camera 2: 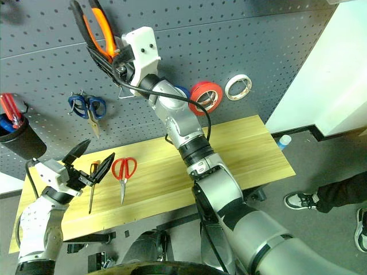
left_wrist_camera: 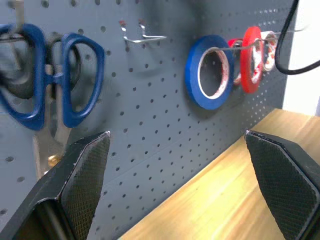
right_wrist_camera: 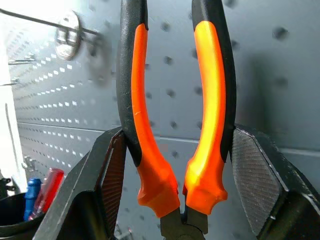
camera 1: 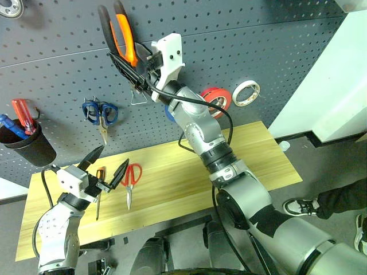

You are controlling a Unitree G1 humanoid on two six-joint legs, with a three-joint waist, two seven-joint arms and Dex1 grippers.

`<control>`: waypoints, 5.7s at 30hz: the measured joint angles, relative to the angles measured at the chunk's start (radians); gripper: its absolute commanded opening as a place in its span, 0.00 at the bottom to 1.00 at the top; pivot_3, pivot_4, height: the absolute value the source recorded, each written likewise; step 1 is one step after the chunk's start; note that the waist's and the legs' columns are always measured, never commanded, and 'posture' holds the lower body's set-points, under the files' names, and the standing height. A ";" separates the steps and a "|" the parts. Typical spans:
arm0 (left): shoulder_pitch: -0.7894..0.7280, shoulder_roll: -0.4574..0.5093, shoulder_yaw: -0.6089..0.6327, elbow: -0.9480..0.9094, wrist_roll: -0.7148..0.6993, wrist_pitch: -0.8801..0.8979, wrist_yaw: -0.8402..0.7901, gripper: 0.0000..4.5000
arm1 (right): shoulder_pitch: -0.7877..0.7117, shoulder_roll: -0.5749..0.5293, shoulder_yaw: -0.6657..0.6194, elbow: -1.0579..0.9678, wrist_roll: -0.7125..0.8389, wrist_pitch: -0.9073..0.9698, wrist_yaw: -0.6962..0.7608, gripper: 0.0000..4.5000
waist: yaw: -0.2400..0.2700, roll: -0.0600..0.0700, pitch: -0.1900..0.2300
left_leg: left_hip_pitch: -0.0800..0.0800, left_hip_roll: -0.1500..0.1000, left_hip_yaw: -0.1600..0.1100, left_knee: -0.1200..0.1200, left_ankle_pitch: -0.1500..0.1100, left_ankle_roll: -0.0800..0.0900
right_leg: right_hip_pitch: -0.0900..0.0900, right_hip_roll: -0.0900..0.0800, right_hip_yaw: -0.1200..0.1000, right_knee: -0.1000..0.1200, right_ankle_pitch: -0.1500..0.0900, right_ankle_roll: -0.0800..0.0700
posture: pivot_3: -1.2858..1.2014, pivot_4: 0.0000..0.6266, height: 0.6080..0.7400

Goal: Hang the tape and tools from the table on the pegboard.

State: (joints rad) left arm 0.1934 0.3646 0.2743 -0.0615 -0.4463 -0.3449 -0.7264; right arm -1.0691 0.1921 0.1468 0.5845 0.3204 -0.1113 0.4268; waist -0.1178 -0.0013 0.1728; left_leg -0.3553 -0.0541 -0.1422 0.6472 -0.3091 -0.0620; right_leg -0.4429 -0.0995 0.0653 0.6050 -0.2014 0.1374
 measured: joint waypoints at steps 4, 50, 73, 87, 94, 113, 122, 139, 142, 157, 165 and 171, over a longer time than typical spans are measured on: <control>0.014 0.000 0.018 -0.019 0.000 0.010 0.025 1.00 | 0.051 -0.007 0.038 -0.002 0.001 -0.037 -0.008 0.61 | 0.004 -0.001 0.008 | 0.000 0.000 0.000 0.000 0.000 0.000 | 0.000 0.000 0.000 0.000 0.000 0.000 | 0.51 0.35 0.98; 0.032 -0.071 0.033 -0.017 -0.094 -0.104 -0.039 1.00 | 0.009 -0.002 -0.019 0.261 0.023 -0.400 0.048 0.61 | 0.022 -0.002 0.035 | -0.001 0.000 0.000 0.000 0.000 0.000 | -0.001 0.001 0.000 -0.001 0.000 0.000 | 0.53 0.33 0.98; -0.042 -0.095 0.060 0.060 -0.113 -0.211 -0.037 1.00 | -0.092 0.020 -0.074 0.543 -0.038 -0.488 0.061 0.61 | 0.023 -0.003 0.035 | -0.001 0.000 0.000 -0.001 0.000 0.000 | -0.001 0.001 0.000 -0.001 0.000 0.000 | 0.53 0.32 0.98; -0.044 -0.095 0.059 0.060 -0.125 -0.208 -0.040 1.00 | -0.091 0.020 -0.078 0.563 -0.090 -0.506 0.059 1.00 | 0.023 -0.003 0.035 | -0.001 0.000 0.000 -0.001 0.000 0.000 | -0.001 0.001 0.000 -0.001 0.000 0.000 | 0.53 0.31 0.98; -0.032 -0.089 0.058 0.055 -0.126 -0.189 -0.040 1.00 | -0.083 0.019 -0.081 0.502 -0.104 -0.545 0.052 1.00 | 0.021 -0.003 0.035 | -0.001 0.000 0.000 0.000 0.000 0.000 | -0.002 0.001 0.000 0.001 0.000 0.000 | 0.52 0.31 0.98; 0.136 -0.104 -0.057 -0.128 0.083 0.341 0.344 1.00 | 0.749 -0.662 0.044 -0.799 0.119 0.154 0.390 1.00 | 0.073 -0.005 0.034 | 0.000 0.000 0.001 0.003 -0.002 0.003 | 0.008 0.001 0.000 -0.009 -0.002 0.002 | 0.50 0.28 0.98; -0.052 -0.136 -0.147 -0.097 0.199 0.770 0.557 1.00 | 0.940 -0.915 0.007 -0.660 0.027 0.091 0.642 1.00 | 0.074 -0.008 0.031 | 0.005 0.000 0.003 0.005 -0.002 0.003 | 0.013 0.001 0.000 -0.009 -0.001 0.002 | 0.49 0.23 0.98; -0.347 -0.225 -0.181 0.078 0.283 1.276 0.770 1.00 | 0.923 -0.899 0.018 -0.443 -0.151 -0.212 0.732 1.00 | 0.075 -0.014 0.024 | 0.006 0.000 0.003 0.006 -0.001 0.002 | 0.014 0.001 0.000 -0.009 0.000 0.003 | 0.48 0.20 0.98; -0.380 -0.235 -0.170 0.128 0.283 1.305 0.778 1.00 | 0.923 -0.898 0.017 -0.440 -0.154 -0.232 0.727 1.00 | 0.074 -0.015 0.024 | 0.006 0.000 0.003 0.006 -0.001 0.001 | 0.014 0.001 0.000 -0.009 0.000 0.003 | 0.48 0.20 0.98; -0.491 -0.254 -0.079 0.237 0.281 1.369 0.810 0.92 | 0.934 -0.894 0.017 -0.444 -0.163 -0.241 0.696 1.00 | 0.073 -0.014 0.018 | 0.009 0.000 0.003 0.006 0.001 -0.001 | 0.017 0.001 0.000 -0.009 0.001 0.003 | 0.48 0.20 0.98; -0.501 -0.272 -0.031 0.233 0.278 1.412 0.825 0.39 | 0.937 -0.894 0.017 -0.445 -0.166 -0.245 0.704 1.00 | 0.073 -0.014 0.018 | 0.016 0.000 0.003 0.005 0.001 -0.001 | 0.024 0.001 0.000 -0.009 0.001 0.003 | 0.48 0.20 0.98; -0.499 -0.283 -0.034 0.219 0.278 1.425 0.818 0.05 | 0.943 -0.895 0.017 -0.447 -0.148 -0.228 0.724 1.00 | 0.073 -0.015 0.018 | 0.016 0.000 0.003 0.006 0.001 -0.001 | 0.025 0.001 0.000 -0.009 0.001 0.003 | 0.48 0.20 0.98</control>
State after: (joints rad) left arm -0.3053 0.0813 0.2407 0.1578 -0.1685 1.0805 0.0911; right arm -0.1264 -0.7025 0.1635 0.1377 0.1724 -0.3390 1.1511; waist -0.0447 -0.0158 0.1907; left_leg -0.3390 -0.0539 -0.1393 0.6529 -0.3085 -0.0632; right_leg -0.4181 -0.0988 0.0654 0.5959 -0.2005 0.1406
